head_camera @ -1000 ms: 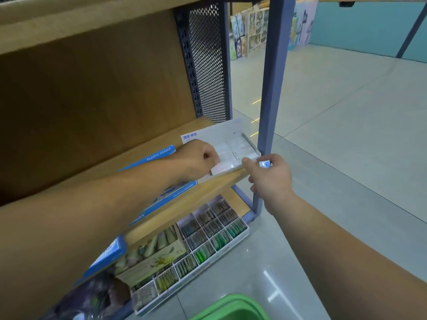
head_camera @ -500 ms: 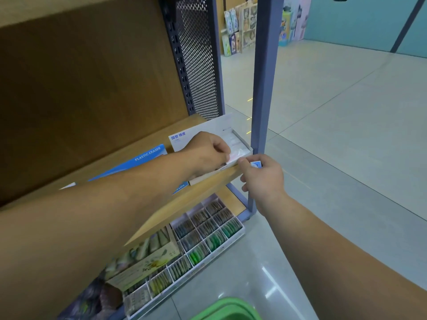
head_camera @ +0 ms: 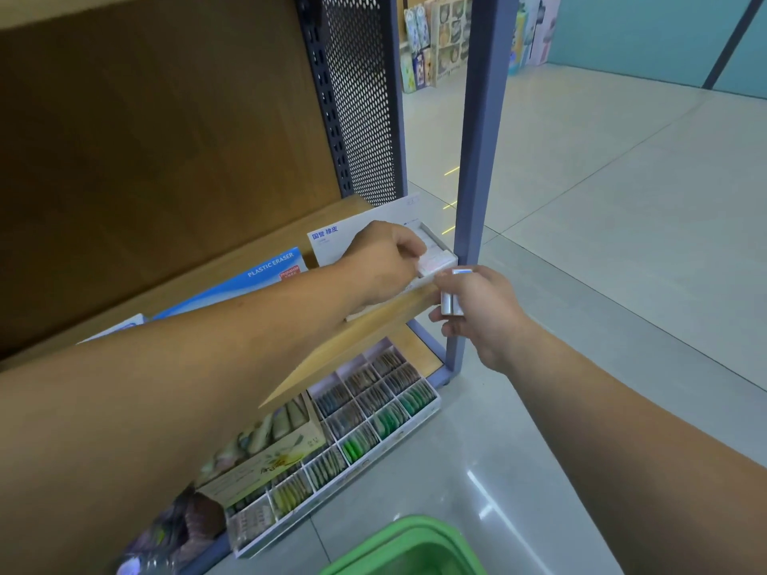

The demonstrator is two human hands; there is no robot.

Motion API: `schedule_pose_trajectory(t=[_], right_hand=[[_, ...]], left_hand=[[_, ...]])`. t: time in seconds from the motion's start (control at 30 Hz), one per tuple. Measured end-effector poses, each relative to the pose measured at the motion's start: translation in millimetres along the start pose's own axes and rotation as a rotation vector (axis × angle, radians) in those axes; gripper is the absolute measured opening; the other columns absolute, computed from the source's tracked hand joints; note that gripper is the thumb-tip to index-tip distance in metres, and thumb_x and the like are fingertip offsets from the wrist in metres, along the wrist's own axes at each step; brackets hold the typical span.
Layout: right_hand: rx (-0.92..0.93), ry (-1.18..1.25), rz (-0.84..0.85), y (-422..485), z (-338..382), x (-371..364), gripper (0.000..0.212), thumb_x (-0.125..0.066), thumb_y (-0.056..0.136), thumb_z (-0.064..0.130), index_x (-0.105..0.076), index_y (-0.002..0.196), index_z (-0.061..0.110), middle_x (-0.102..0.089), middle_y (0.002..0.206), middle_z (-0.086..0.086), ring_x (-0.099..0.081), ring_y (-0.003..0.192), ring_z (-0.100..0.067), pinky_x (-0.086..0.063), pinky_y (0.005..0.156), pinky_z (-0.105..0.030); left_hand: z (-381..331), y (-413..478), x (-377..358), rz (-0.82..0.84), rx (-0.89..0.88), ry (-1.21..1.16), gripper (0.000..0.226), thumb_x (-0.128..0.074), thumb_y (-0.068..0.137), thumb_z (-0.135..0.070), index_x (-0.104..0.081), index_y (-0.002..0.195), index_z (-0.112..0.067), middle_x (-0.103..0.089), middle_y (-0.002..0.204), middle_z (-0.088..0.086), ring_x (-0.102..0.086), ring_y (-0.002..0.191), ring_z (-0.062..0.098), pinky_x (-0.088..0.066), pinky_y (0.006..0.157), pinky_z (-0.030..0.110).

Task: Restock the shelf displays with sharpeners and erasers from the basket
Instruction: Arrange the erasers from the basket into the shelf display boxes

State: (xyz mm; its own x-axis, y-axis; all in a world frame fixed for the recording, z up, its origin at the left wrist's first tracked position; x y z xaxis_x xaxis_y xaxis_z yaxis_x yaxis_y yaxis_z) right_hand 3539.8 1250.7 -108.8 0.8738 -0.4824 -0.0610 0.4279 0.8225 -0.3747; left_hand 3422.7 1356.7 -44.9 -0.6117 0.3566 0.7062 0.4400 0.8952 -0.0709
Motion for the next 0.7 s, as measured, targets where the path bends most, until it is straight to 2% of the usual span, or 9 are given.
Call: schedule_pose_trajectory(t=[0.1,0.17,0.23,0.3,0.37,0.47,0.53,0.6,0.7], right_hand=[[-0.075,0.156,0.188,-10,3,-13,0.024,-0.045,0.095,-0.004,-0.059,0.114,0.0,-0.067,0.093,-0.02,-0.066,0.075,-0.032,-0.049,0.056,-0.035],[-0.071,0.167,0.293,-18,7,-21,0.03,-0.04,0.093,-0.013,-0.06,0.112,0.0,-0.069,0.097,-0.021,-0.068,0.084,-0.033,-0.055,0.065,-0.036],[-0.054,0.138,0.378,-28,13,-29,0.032,-0.045,0.095,-0.015,-0.064,0.116,0.0,-0.071,0.105,-0.021,-0.071,0.092,-0.032,-0.06,0.076,-0.037],[-0.039,0.087,0.449,-38,18,-40,0.029,-0.053,0.097,-0.01,-0.065,0.122,-0.002,-0.073,0.11,-0.019,-0.073,0.095,-0.029,-0.062,0.078,-0.034],[-0.043,0.058,0.482,-47,22,-50,0.027,-0.059,0.096,-0.009,-0.065,0.122,-0.005,-0.073,0.107,-0.018,-0.074,0.096,-0.029,-0.062,0.076,-0.031],[-0.087,0.074,0.542,-60,23,-67,0.03,-0.062,0.094,-0.009,-0.061,0.125,-0.007,-0.072,0.109,-0.02,-0.074,0.102,-0.031,-0.063,0.08,-0.034],[-0.121,0.115,0.587,-67,25,-78,0.033,-0.06,0.095,-0.009,-0.057,0.129,-0.007,-0.071,0.116,-0.025,-0.072,0.107,-0.034,-0.063,0.085,-0.037],[-0.134,0.114,0.599,-70,27,-87,0.03,-0.056,0.097,-0.009,-0.055,0.128,-0.006,-0.071,0.116,-0.029,-0.073,0.106,-0.038,-0.062,0.086,-0.039],[-0.104,-0.05,0.595,-69,27,-100,0.023,-0.056,0.099,-0.005,-0.056,0.122,0.0,-0.075,0.106,-0.024,-0.076,0.089,-0.032,-0.064,0.074,-0.038]], left_hand=[[-3,-24,22,-0.076,-0.103,0.051,0.025,-0.06,0.098,-0.009,-0.073,0.114,-0.021,-0.07,0.112,-0.006,-0.062,0.087,0.005,-0.05,0.08,0.019],[-6,-43,26,-0.057,-0.139,0.019,0.026,-0.059,0.096,-0.009,-0.074,0.115,-0.019,-0.071,0.107,-0.006,-0.058,0.077,-0.002,-0.044,0.071,0.012],[-7,-61,23,0.024,-0.122,-0.036,0.023,-0.066,0.094,-0.015,-0.075,0.114,-0.021,-0.072,0.099,-0.008,-0.058,0.071,-0.004,-0.042,0.068,0.01],[-7,-75,23,0.076,-0.105,-0.093,0.016,-0.073,0.093,-0.023,-0.077,0.109,-0.023,-0.076,0.09,-0.005,-0.061,0.067,-0.005,-0.044,0.065,0.008],[-5,-86,31,0.073,-0.087,-0.171,0.013,-0.076,0.092,-0.022,-0.077,0.103,-0.015,-0.078,0.086,0.005,-0.065,0.064,-0.002,-0.045,0.062,0.009],[8,-98,46,0.081,-0.022,-0.251,0.016,-0.079,0.088,-0.013,-0.072,0.102,-0.007,-0.074,0.086,0.013,-0.069,0.066,0.008,-0.049,0.062,0.014],[21,-107,58,0.1,0.018,-0.347,0.016,-0.077,0.089,-0.005,-0.068,0.101,-0.006,-0.069,0.088,0.013,-0.069,0.068,0.014,-0.052,0.063,0.017],[38,-118,76,0.065,0.057,-0.458,0.016,-0.076,0.089,-0.001,-0.066,0.099,-0.009,-0.068,0.089,0.013,-0.07,0.073,0.019,-0.055,0.065,0.021],[74,-138,107,-0.06,0.151,-0.528,0.021,-0.073,0.091,0.001,-0.07,0.106,-0.014,-0.067,0.086,0.005,-0.074,0.083,0.027,-0.062,0.073,0.026]])
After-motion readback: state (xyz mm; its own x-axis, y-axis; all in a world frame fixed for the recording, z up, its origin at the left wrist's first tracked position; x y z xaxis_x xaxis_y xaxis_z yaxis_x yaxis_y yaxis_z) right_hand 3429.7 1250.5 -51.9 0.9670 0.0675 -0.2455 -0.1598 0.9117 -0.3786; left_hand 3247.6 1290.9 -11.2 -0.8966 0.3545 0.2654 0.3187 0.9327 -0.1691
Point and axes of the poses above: each hand's wrist, its own y-axis towards the middle knuckle, its own x-axis out of the back of the hand, z = x × y, the point moved 10 cm from there along y, towards the middle knuckle
